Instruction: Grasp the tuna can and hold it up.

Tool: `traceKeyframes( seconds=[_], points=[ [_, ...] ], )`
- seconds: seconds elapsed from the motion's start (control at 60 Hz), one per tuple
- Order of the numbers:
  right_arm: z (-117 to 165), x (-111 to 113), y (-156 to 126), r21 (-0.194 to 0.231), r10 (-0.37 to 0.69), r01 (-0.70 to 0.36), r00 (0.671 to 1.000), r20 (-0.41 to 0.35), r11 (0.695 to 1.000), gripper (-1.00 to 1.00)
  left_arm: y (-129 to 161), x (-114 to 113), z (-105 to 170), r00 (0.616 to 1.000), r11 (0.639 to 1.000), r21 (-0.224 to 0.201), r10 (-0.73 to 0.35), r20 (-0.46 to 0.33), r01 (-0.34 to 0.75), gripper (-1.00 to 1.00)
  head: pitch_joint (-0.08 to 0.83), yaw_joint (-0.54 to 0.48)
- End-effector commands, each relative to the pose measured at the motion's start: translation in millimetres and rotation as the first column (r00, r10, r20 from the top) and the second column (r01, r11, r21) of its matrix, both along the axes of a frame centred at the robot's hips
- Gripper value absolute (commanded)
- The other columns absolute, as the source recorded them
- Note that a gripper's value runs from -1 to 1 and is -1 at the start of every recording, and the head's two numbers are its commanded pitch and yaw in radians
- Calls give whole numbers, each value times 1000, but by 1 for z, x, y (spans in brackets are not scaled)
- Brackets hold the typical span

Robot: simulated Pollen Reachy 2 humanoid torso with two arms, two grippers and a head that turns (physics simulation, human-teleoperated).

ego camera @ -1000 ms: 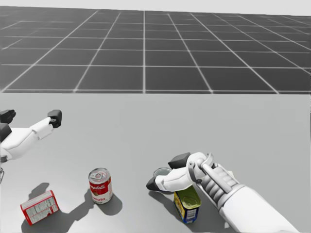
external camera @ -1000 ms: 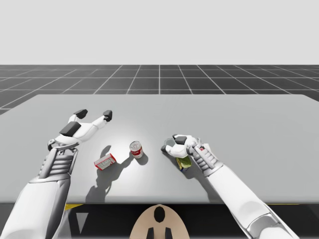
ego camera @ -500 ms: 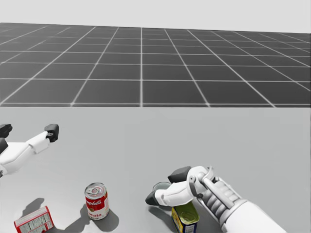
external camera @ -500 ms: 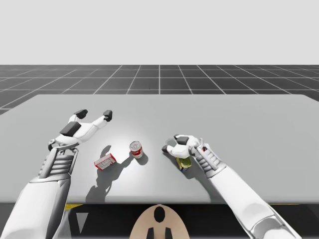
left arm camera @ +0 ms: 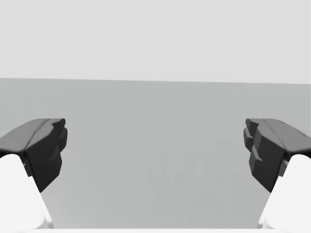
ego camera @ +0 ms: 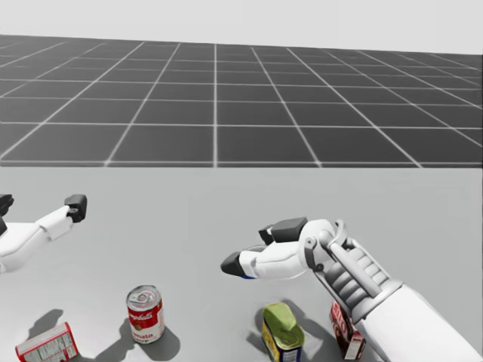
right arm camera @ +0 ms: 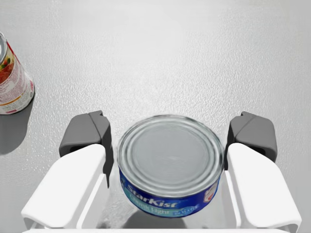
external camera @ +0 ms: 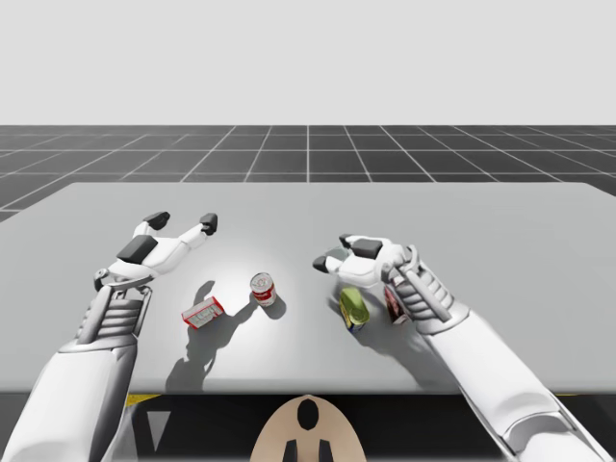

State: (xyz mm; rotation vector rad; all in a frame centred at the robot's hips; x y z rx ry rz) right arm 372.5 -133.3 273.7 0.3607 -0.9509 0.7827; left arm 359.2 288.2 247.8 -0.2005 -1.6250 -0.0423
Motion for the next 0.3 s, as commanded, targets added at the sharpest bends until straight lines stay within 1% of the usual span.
traceKeyframes(
  seconds=[0.017, 0.033, 0.067, 0.1, 0.117, 0.183, 0.2, 0.25, 0.283, 0.3],
  points=[
    [48, -3, -4, -21, -74, 77, 991, 109, 997, 1000, 0, 1, 0, 1000, 1000, 2, -1, -2, 1, -1000, 338, -77],
    [51, -4, -4, -18, -75, 78, 990, 120, 997, 1000, 0, 1, -1, 1000, 1000, 1, -2, -4, 2, -1000, 337, -78],
    [63, -8, -6, -3, -80, 82, 982, 168, 997, 1000, 0, 1, -1, 1000, 1000, 2, -2, -5, 3, -1000, 336, -78],
    [70, -9, -7, 6, -78, 78, 980, 182, 997, 1000, 0, 1, -1, 1000, 1000, 2, -3, -5, 3, -1000, 335, -79],
    [79, -12, -8, 17, -84, 82, 974, 211, 996, 1000, 0, 1, -1, 1000, 1000, 2, -3, -5, 3, -1000, 335, -79],
    [92, -16, -10, 30, -87, 82, 961, 261, 996, 1000, -1, 2, -1, 1000, 1000, 4, -4, -6, 4, -1000, 335, -81],
    [102, -19, -11, 44, -95, 86, 951, 293, 995, 1000, -1, 2, -1, 1000, 1000, 5, -4, -6, 4, -1000, 335, -82],
    [111, -23, -13, 57, -99, 85, 941, 323, 995, 1000, -1, 2, -1, 1000, 1000, 6, -5, -7, 5, -1000, 335, -83],
    [122, -28, -15, 75, -105, 84, 927, 359, 994, 1000, -1, 2, -1, 1000, 1000, 7, -6, -7, 6, -1000, 335, -84],
    [124, -29, -15, 82, -109, 85, 926, 361, 993, 1000, -1, 2, -2, 1000, 1000, 8, -7, -7, 7, -1000, 335, -84]
  ],
)
